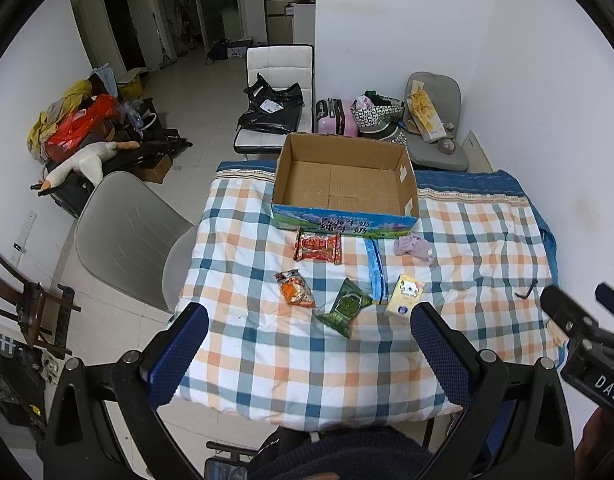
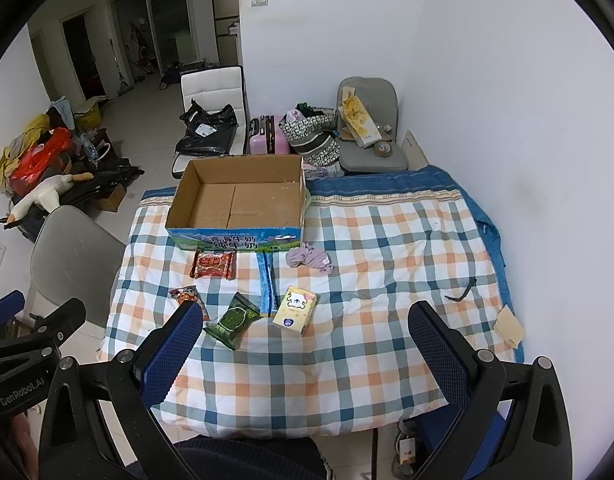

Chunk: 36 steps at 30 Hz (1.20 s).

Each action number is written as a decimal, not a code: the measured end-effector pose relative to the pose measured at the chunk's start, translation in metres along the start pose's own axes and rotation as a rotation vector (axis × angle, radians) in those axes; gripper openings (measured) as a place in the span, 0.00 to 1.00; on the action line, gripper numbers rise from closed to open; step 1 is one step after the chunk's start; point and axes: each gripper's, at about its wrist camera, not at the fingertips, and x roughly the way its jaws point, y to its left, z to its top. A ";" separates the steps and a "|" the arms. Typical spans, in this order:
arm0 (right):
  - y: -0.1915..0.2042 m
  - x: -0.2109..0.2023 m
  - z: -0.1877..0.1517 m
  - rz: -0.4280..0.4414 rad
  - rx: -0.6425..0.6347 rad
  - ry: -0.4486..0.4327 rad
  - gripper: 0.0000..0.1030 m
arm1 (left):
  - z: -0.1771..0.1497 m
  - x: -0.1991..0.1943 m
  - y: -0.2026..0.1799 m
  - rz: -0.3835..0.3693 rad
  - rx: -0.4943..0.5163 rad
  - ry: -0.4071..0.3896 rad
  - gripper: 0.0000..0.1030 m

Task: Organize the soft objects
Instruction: 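Grasp the green Deeyeo bag with the left tool while the right tool grasps the yellow tissue pack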

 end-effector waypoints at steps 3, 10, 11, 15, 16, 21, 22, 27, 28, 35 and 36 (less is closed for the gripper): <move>0.003 0.004 0.009 0.017 0.013 0.025 1.00 | 0.012 0.024 0.004 -0.005 -0.019 0.005 1.00; 0.001 0.073 0.034 0.029 0.065 0.115 1.00 | 0.034 0.124 0.004 -0.039 -0.060 0.131 1.00; -0.001 0.090 0.038 0.036 0.080 0.139 1.00 | 0.036 0.140 0.002 -0.034 -0.056 0.148 1.00; -0.012 0.176 0.035 0.022 0.112 0.250 1.00 | 0.033 0.205 -0.008 -0.006 -0.025 0.219 1.00; -0.022 0.203 0.023 0.021 0.115 0.280 1.00 | 0.029 0.226 -0.013 -0.013 -0.006 0.253 1.00; -0.027 0.325 -0.007 0.037 0.136 0.465 1.00 | -0.002 0.311 -0.031 -0.013 0.121 0.393 0.92; -0.026 0.346 -0.014 0.044 0.135 0.495 1.00 | -0.010 0.325 -0.032 -0.014 0.139 0.427 0.91; -0.018 0.421 -0.050 0.073 0.141 0.623 0.93 | -0.041 0.387 -0.047 -0.074 0.212 0.579 0.79; -0.017 0.432 -0.057 0.080 0.145 0.645 0.93 | -0.047 0.396 -0.050 -0.083 0.220 0.598 0.77; -0.013 0.487 -0.081 0.148 0.197 0.715 0.91 | -0.061 0.428 -0.060 -0.135 0.196 0.660 0.39; -0.011 0.494 -0.084 0.156 0.200 0.726 0.88 | -0.061 0.428 -0.059 -0.130 0.180 0.657 0.37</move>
